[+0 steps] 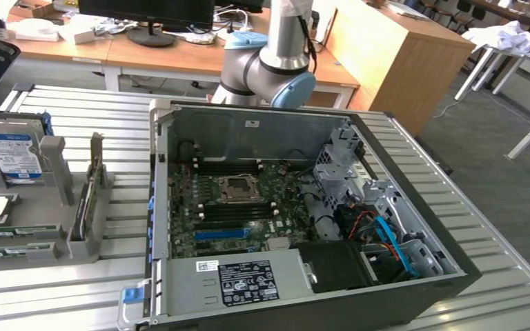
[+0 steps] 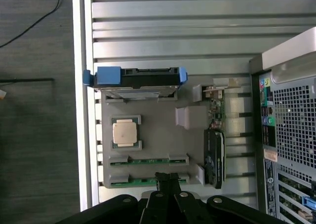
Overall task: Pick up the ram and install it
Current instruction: 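Pick up the ram and move it above insertion slot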
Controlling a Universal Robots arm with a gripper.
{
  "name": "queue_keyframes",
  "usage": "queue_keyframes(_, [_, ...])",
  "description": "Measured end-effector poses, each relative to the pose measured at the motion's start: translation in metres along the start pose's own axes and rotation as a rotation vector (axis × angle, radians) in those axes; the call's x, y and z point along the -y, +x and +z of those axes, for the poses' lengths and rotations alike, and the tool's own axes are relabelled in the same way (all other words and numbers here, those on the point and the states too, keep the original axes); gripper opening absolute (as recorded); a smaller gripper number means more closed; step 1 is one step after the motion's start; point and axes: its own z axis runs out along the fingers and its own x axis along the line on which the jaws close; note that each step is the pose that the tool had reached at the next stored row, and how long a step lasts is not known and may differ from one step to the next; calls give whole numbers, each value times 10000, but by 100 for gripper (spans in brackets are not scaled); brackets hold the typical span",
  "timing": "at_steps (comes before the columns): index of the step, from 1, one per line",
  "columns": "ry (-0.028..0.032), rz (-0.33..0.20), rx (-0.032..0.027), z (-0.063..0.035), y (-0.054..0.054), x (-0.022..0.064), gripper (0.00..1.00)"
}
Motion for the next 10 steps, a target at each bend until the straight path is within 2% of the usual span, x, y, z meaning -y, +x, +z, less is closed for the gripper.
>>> queue_keyframes(5, [-13, -363, -17, 0, 0, 0, 11])
queue_keyframes(10, [-39, -1196, -54, 1, 0, 0, 11])
